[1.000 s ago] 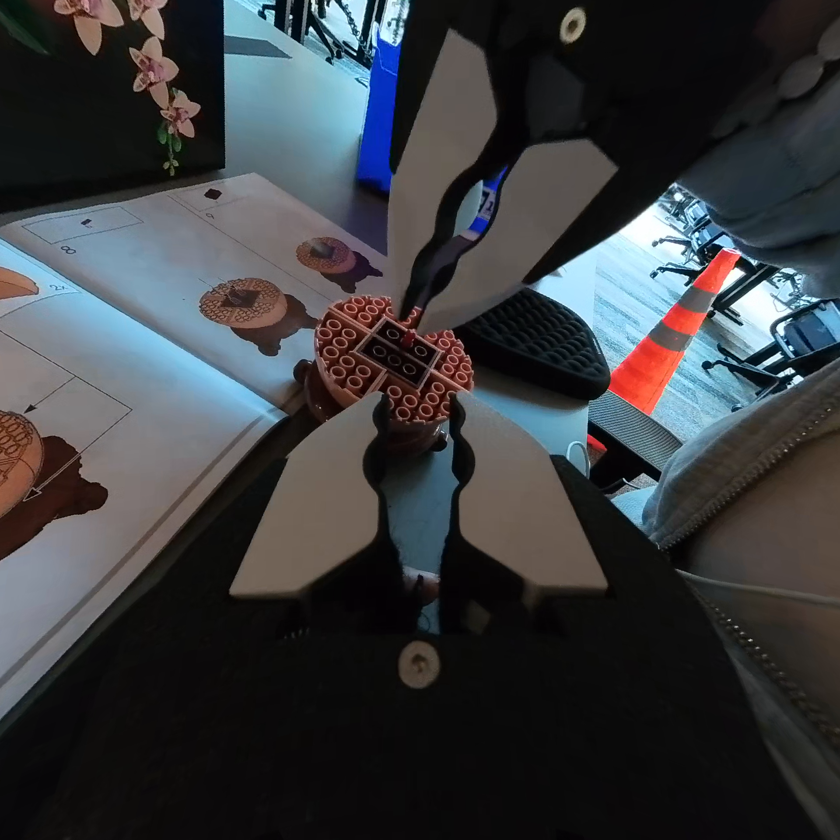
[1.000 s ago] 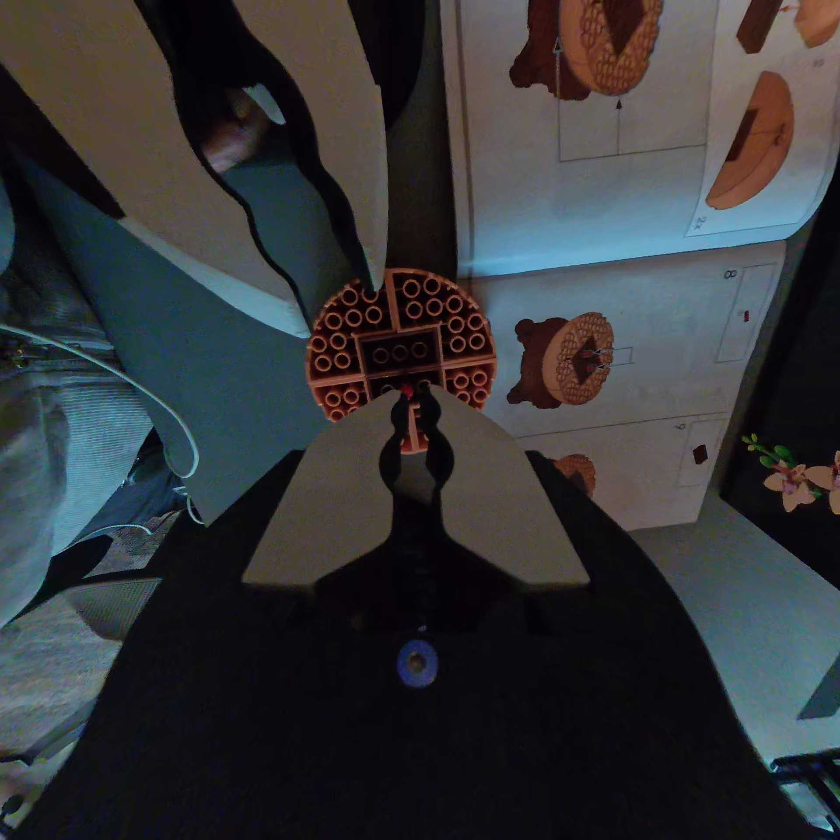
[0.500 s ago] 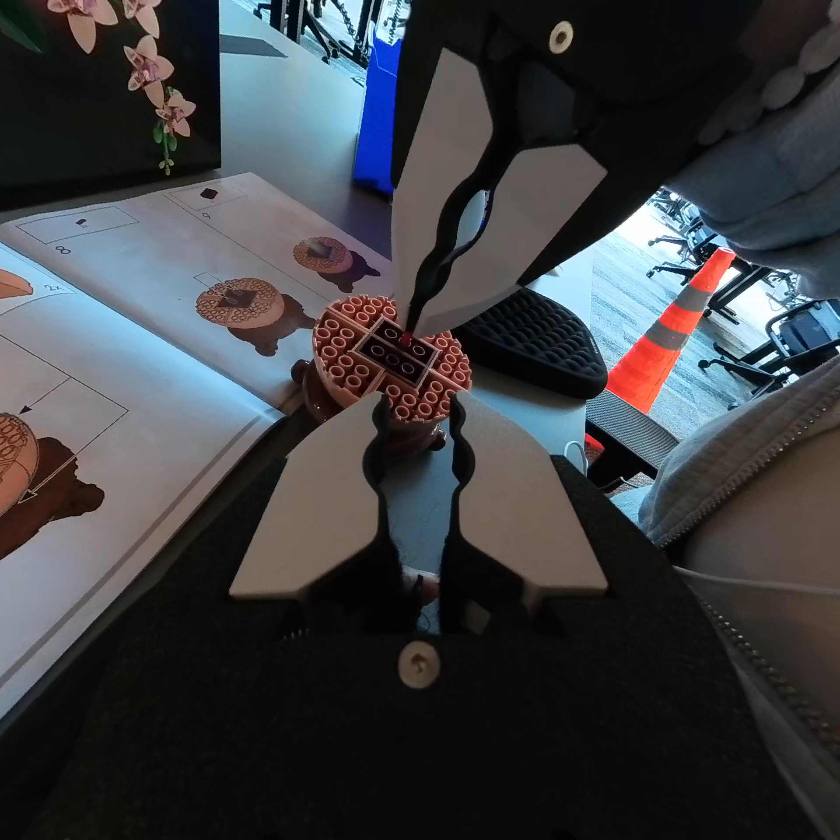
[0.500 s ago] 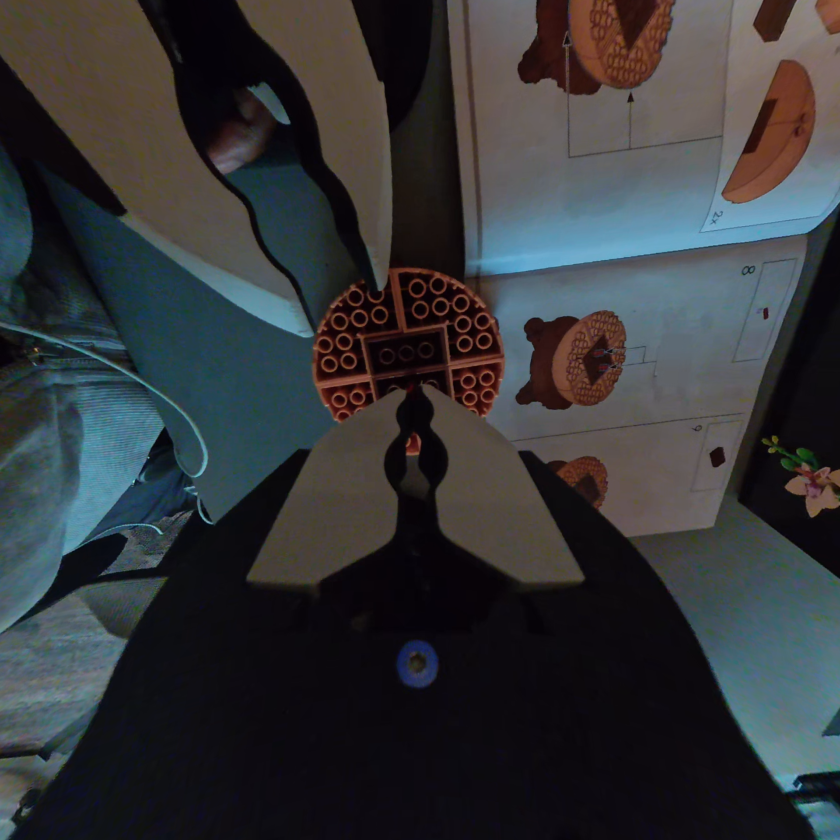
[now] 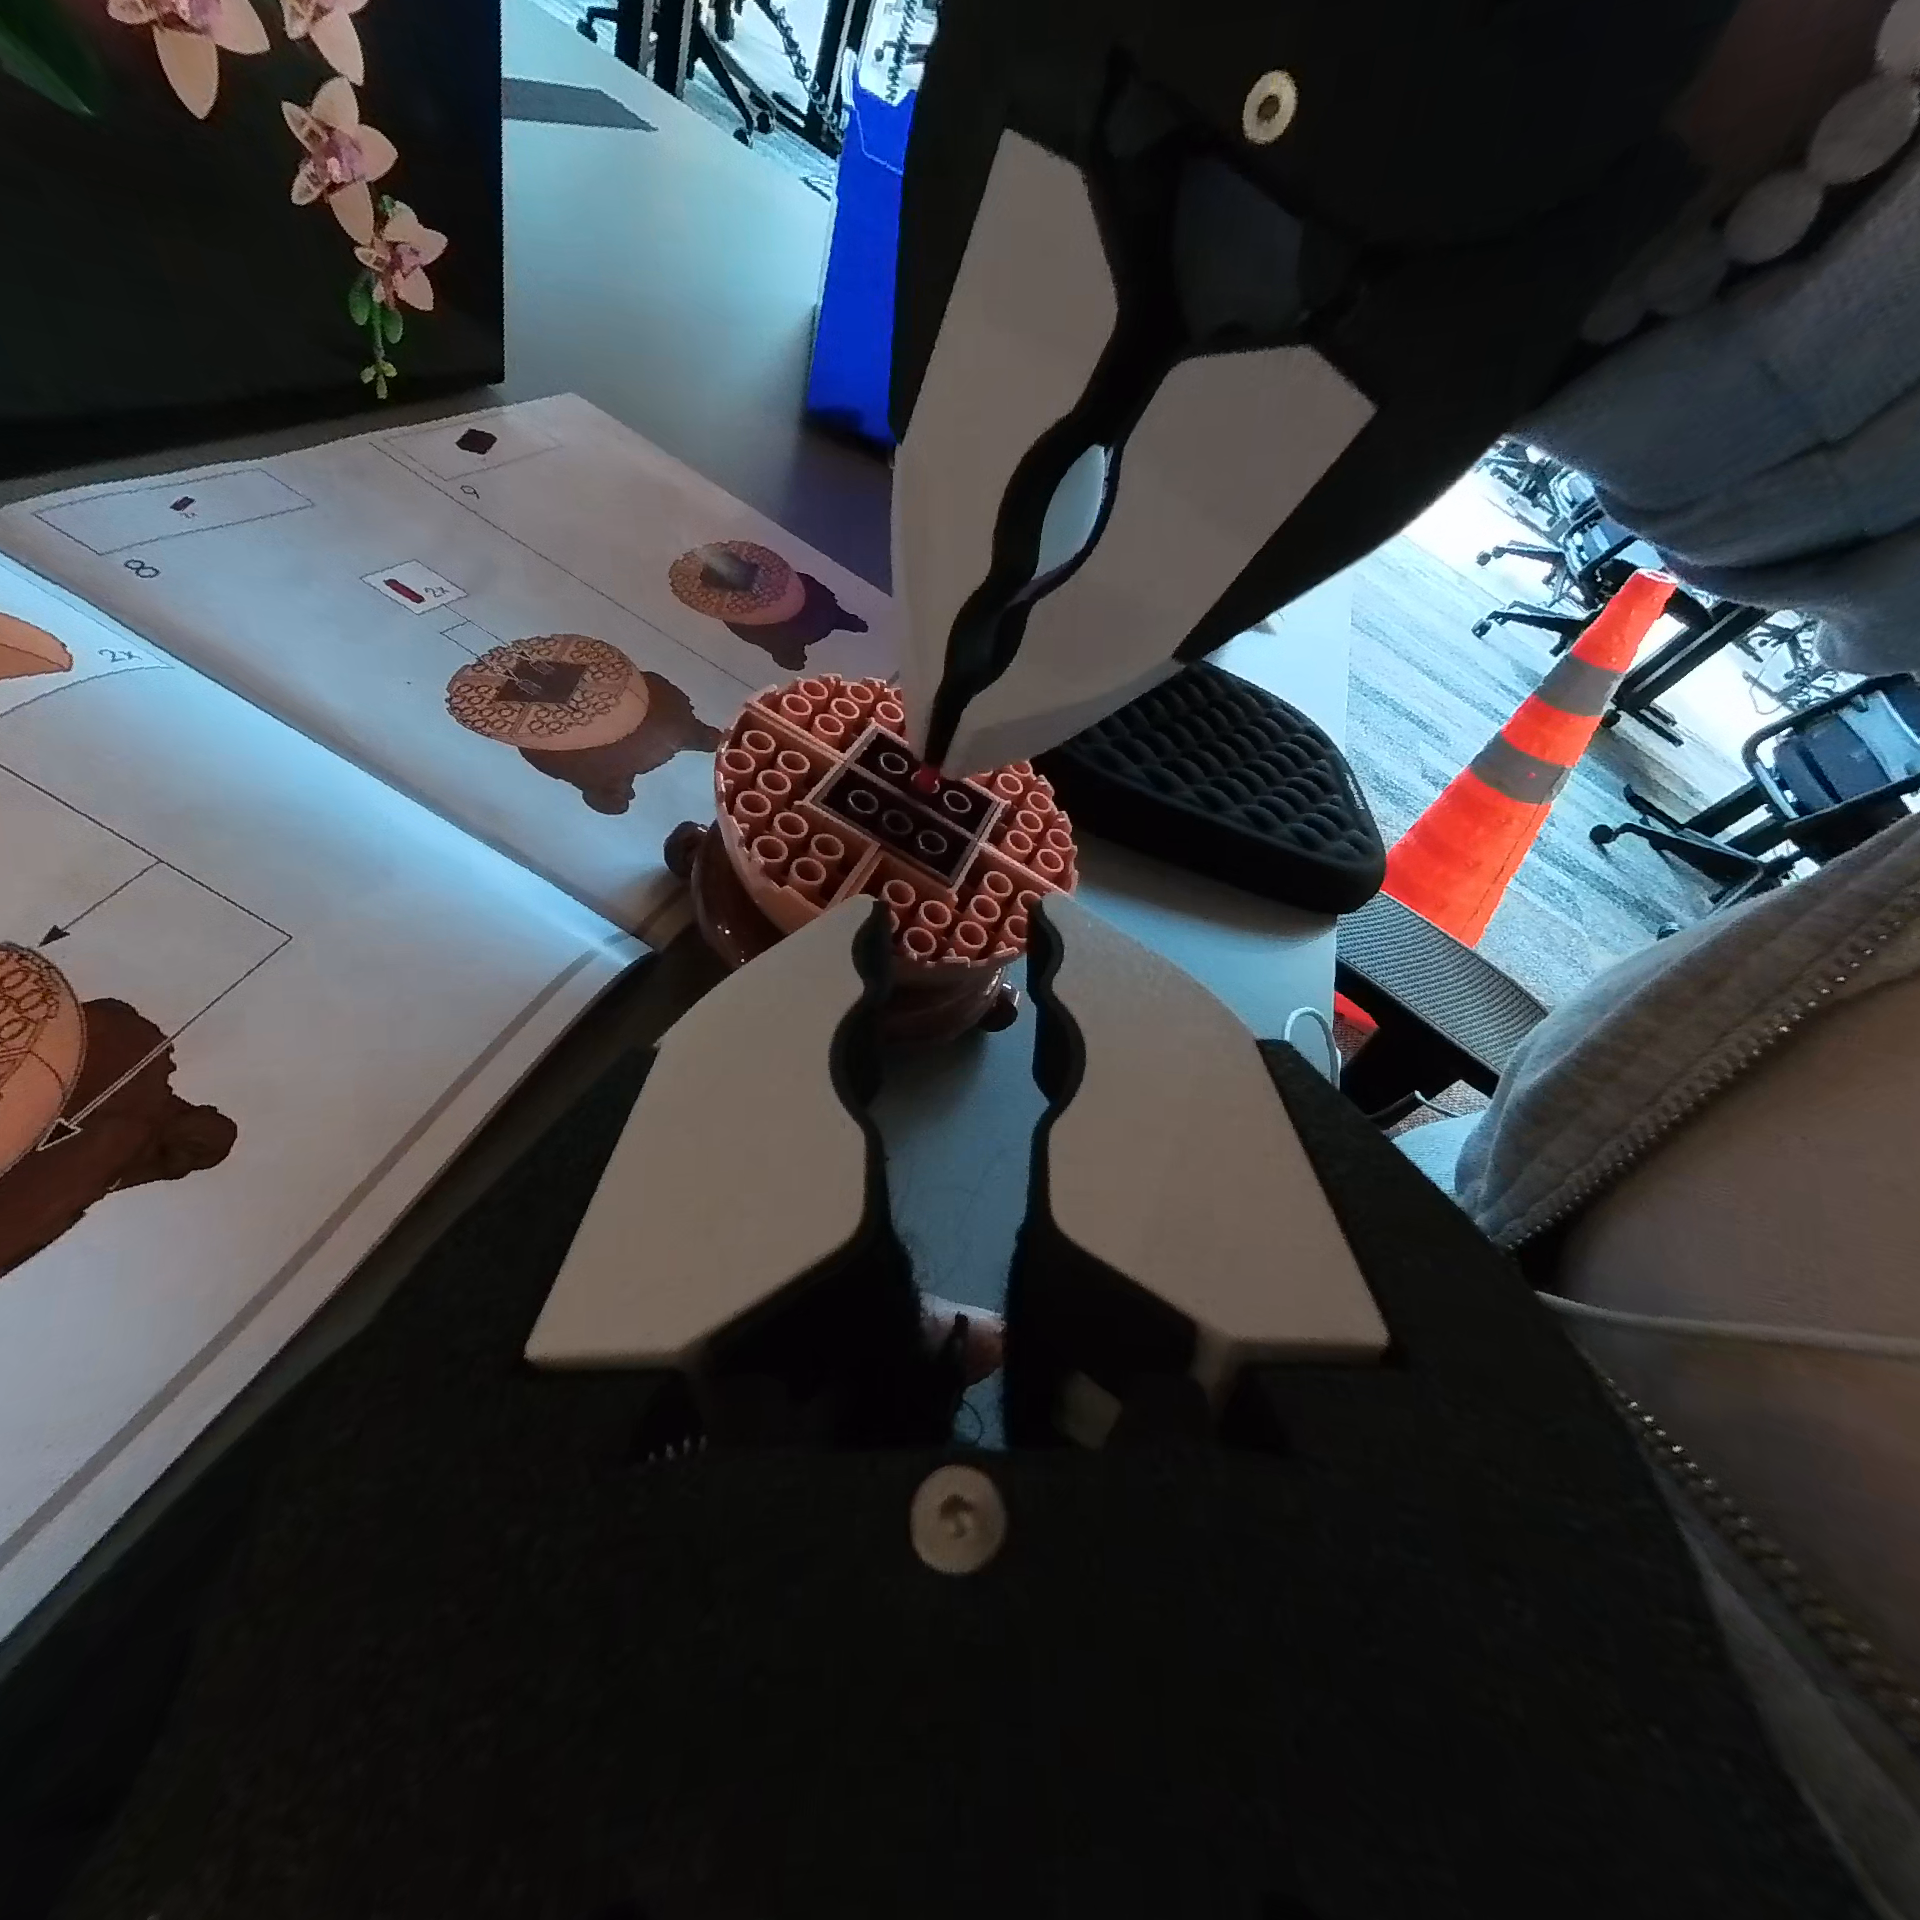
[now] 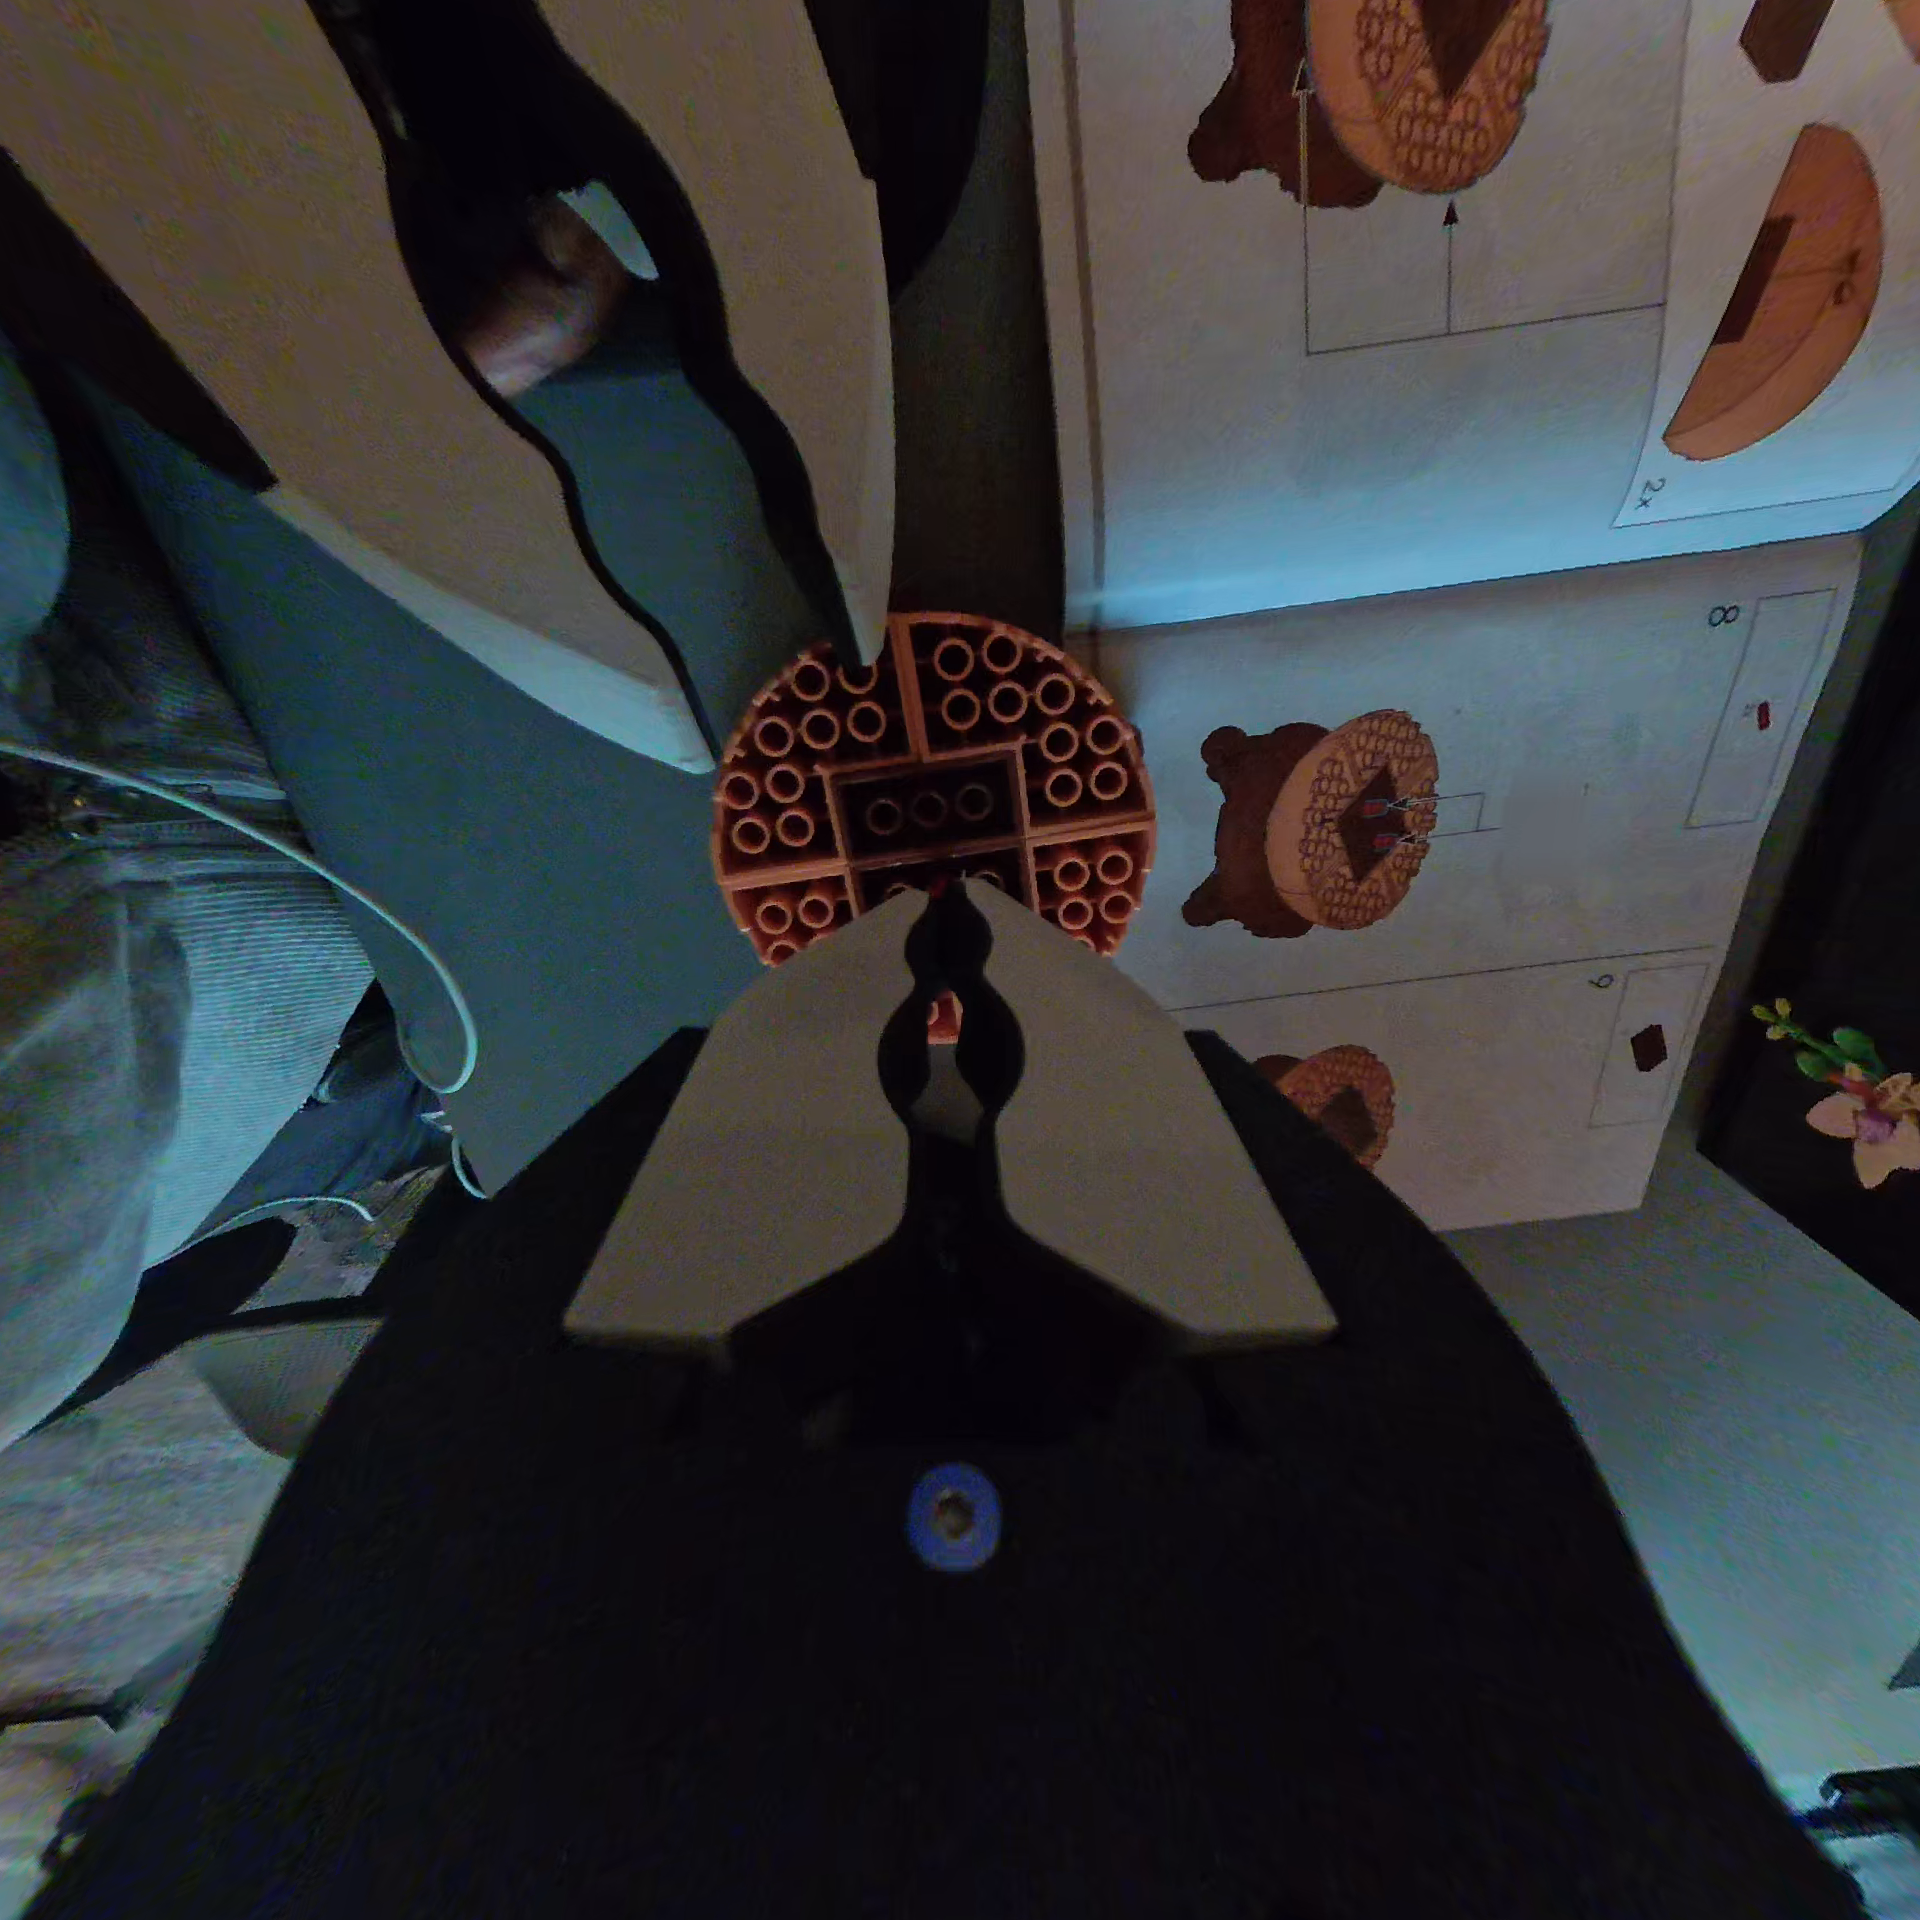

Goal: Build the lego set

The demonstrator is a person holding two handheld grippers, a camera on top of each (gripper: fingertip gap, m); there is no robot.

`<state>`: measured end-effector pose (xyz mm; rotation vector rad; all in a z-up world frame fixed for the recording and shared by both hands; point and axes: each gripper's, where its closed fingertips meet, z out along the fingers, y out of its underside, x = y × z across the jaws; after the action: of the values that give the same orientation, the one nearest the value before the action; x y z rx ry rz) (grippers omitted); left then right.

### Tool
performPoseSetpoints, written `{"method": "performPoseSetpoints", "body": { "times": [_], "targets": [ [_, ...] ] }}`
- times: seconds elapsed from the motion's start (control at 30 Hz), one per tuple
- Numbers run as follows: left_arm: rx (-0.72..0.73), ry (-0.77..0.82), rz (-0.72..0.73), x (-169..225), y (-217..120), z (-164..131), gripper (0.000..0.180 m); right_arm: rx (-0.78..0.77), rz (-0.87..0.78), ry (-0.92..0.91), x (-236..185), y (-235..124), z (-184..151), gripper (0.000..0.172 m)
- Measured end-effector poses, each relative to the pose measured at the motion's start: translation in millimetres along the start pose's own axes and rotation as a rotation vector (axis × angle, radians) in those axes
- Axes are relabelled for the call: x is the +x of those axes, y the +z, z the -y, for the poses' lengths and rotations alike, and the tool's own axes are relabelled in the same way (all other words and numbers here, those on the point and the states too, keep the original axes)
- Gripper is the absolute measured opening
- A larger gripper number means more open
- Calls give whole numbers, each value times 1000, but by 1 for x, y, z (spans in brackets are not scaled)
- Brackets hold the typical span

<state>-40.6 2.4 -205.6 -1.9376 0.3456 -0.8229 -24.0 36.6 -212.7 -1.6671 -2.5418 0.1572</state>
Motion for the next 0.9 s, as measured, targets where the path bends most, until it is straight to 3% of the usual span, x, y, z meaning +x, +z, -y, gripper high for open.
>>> {"method": "performPoseSetpoints", "body": {
  "times": [0.47,0.5,0.53,0.63,0.73,0.8,0.9],
  "targets": [
    [-3,2,2,-1,0,0,24,59,-3,26,-2,-3,4,0],
    [-5,4,2,-1,0,0,24,112,6,46,-2,-10,8,2],
    [-6,8,5,-1,0,0,24,178,-39,78,5,-20,12,39],
    [-10,20,5,0,0,0,25,371,-150,124,19,-59,11,37],
    [-9,44,-22,5,0,1,28,659,-335,170,35,-119,-4,43],
    [26,72,-22,8,-3,6,31,893,-470,214,40,-168,-27,47],
    [122,119,2,17,-15,22,36,1207,-676,281,38,-232,-81,68]
  ]
}}
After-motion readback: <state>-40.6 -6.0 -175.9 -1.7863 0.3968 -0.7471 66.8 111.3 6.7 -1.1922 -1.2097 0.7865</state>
